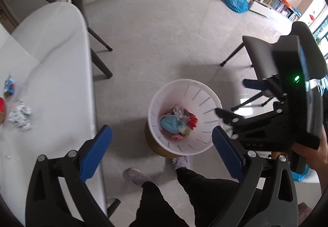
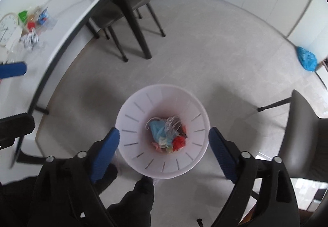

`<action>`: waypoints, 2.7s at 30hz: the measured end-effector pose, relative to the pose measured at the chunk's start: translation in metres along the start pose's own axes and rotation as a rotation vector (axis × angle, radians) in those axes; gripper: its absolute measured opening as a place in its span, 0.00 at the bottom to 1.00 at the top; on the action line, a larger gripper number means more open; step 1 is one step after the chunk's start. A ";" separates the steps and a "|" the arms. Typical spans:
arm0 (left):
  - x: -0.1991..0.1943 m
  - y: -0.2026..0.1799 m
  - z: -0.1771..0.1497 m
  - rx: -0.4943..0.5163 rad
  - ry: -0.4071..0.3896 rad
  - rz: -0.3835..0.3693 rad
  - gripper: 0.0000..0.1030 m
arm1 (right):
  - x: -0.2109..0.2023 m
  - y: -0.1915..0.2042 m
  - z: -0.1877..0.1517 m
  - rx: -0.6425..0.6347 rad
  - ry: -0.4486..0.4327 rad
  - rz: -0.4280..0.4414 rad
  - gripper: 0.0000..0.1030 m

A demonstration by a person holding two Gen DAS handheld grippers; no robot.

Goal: Collect trash
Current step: 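Grasp the clear plastic bottle with the left tool while the right grasps crumpled paper, then carry the bottle and paper to the wastebasket and release both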

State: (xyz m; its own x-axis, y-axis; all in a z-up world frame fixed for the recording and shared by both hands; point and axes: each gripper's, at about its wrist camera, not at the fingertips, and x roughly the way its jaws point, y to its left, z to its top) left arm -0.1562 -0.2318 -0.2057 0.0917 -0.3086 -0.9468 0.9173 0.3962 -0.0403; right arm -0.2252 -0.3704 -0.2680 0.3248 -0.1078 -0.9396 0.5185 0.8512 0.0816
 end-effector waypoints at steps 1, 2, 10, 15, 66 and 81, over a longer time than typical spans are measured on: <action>-0.007 0.005 -0.001 -0.001 -0.015 0.010 0.93 | -0.005 0.001 0.002 0.009 -0.011 -0.002 0.90; -0.011 0.009 -0.001 -0.002 -0.023 0.014 0.93 | -0.014 0.002 0.005 0.025 -0.032 -0.002 0.92; -0.033 0.047 -0.013 -0.070 -0.073 0.031 0.93 | -0.040 0.029 0.026 0.022 -0.085 0.010 0.94; -0.050 0.088 -0.023 -0.161 -0.106 0.080 0.93 | -0.045 0.061 0.045 -0.030 -0.095 0.015 0.94; 0.000 0.456 -0.114 -1.062 0.063 0.222 0.88 | 0.057 0.362 0.187 -0.536 0.077 0.290 0.46; -0.048 0.405 -0.140 -0.996 -0.013 0.253 0.68 | 0.012 0.350 0.172 -0.518 -0.012 0.317 0.46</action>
State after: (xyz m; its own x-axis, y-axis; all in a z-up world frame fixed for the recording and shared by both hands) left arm 0.1564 0.0648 -0.2210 0.2477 -0.1231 -0.9610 0.1332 0.9868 -0.0920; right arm 0.0956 -0.1621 -0.1934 0.4109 0.1889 -0.8919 -0.0566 0.9817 0.1819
